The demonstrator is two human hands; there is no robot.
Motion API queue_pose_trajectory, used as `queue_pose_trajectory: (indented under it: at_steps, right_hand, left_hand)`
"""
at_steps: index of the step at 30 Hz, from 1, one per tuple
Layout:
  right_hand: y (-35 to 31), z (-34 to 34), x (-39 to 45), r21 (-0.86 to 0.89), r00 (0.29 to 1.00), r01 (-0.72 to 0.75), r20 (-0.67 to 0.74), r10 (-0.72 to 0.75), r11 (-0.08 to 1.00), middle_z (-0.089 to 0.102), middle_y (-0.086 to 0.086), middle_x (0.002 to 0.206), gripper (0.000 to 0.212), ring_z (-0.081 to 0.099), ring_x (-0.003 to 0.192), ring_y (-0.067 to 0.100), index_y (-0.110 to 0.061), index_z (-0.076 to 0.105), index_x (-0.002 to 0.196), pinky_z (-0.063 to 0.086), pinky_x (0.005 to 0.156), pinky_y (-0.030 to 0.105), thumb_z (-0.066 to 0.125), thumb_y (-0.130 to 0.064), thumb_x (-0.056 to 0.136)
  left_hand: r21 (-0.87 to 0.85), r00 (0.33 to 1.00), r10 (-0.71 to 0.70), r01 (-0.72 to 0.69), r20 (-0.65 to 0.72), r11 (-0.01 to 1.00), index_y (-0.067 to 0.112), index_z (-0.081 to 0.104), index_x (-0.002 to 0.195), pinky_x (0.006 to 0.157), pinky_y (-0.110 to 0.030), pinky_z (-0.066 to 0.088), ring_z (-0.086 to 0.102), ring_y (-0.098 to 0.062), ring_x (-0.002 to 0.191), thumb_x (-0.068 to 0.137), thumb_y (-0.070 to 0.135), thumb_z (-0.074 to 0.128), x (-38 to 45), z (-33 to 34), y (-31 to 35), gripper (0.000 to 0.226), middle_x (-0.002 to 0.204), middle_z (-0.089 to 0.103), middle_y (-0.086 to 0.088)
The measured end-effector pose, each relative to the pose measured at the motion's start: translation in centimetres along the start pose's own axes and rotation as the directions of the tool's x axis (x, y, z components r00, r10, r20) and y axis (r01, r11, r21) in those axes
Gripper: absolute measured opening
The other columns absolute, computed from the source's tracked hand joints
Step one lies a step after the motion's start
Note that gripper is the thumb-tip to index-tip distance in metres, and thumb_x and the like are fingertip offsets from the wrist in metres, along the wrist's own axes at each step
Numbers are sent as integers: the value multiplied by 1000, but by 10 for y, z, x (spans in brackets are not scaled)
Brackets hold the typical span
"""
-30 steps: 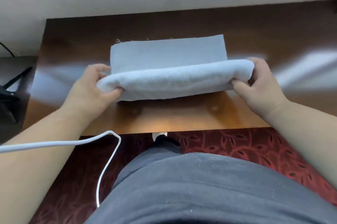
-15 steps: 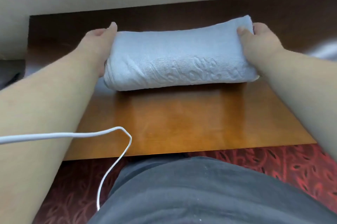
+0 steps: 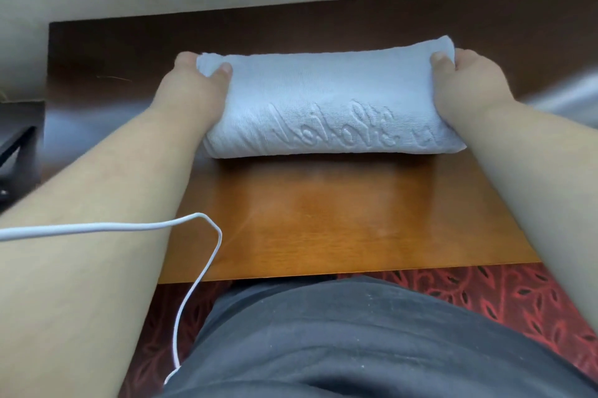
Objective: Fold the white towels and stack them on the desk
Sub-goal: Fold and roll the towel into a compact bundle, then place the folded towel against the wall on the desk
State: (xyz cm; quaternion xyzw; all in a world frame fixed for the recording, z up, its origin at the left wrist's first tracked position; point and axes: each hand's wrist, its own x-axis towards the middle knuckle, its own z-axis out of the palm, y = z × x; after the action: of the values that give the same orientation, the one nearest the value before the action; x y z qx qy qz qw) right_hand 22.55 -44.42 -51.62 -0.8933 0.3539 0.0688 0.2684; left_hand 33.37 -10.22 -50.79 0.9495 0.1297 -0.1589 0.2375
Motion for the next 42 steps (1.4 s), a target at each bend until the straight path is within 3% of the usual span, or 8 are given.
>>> queue_pose_trajectory:
  at_steps: [9,13,16,19,22,26,30,42]
  right_hand:
    - [31,4,-49,433,996,-5,-83,45,901,55,-26,118,60,54,104,-10,-33,35,148,40,91,14,51,-49,92]
    - [28,10,-49,285,991,89,-119,-57,954,44,-1,147,56,49,128,18,-29,31,150,35,105,28,45,-40,97]
    - [18,5,-42,93,996,45,-76,-38,995,38,9,146,59,49,124,33,-27,24,152,39,105,44,46,-37,98]
    - [-2,-2,-49,-122,959,199,-181,-218,973,28,7,154,64,32,137,31,-24,26,154,27,112,45,51,-28,95]
    - [-32,6,-57,-217,795,552,-153,-587,805,35,6,155,56,28,143,28,-19,41,148,20,116,45,48,-24,93]
    - [-36,37,-57,-432,836,544,200,-511,719,14,4,164,57,4,152,26,-24,19,156,7,120,53,23,-44,103]
    - [-35,42,-39,-484,868,495,234,-438,722,-1,7,166,69,-6,151,28,-35,4,156,-1,119,55,16,-63,94]
    - [-25,21,-18,-441,851,525,299,-433,728,6,6,166,92,1,152,23,-33,3,156,3,121,49,11,-85,81]
  left_hand:
    - [-370,993,54,-90,-107,925,41,18,148,87,-16,32,49,-3,111,81,68,49,-57,15,-45,79,141,46,7]
    - [-257,981,95,-137,-169,957,33,31,140,74,-22,39,56,-11,91,83,63,50,-49,22,-28,67,110,55,10]
    - [-84,984,-2,-13,-176,996,31,25,145,87,-35,39,53,-29,112,86,60,52,-39,17,-11,71,133,51,-4]
    - [122,873,293,-266,-389,956,29,26,149,109,-37,27,36,-26,133,92,44,53,-59,18,15,65,149,32,-7]
    - [302,658,744,-690,-118,658,22,27,152,119,-37,12,19,-28,146,96,45,33,-88,45,55,61,158,22,-11]
    - [478,650,671,-744,357,466,25,3,156,119,-52,1,-6,-26,150,97,54,9,-91,77,69,66,164,-1,-3]
    - [443,566,690,-813,451,378,27,-3,155,118,-49,-1,-9,-24,149,95,59,3,-65,74,65,68,164,-6,-1]
    - [499,667,656,-727,352,471,32,-4,153,119,-50,4,1,-24,150,88,69,6,-2,42,39,76,164,2,-3]
